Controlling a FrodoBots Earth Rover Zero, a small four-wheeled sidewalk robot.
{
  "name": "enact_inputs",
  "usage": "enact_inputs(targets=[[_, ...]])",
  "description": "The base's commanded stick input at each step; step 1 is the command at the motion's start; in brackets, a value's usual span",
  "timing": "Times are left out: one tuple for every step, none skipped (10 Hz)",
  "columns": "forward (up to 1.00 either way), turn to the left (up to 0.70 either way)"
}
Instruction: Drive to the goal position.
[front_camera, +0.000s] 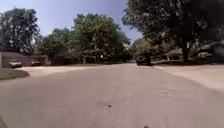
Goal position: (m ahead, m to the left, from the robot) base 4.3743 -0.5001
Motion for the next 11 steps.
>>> enact_inputs(targets=[[0.70, 0.00], [0.70, 0.00], [0.70, 0.00], [0.70, 0.00], [0.70, 0.00], [0.70, 0.00], [0.70, 0.00], [0.70, 0.00], [0.70, 0.00], [0.70, 0.00], [0.70, 0.00]])
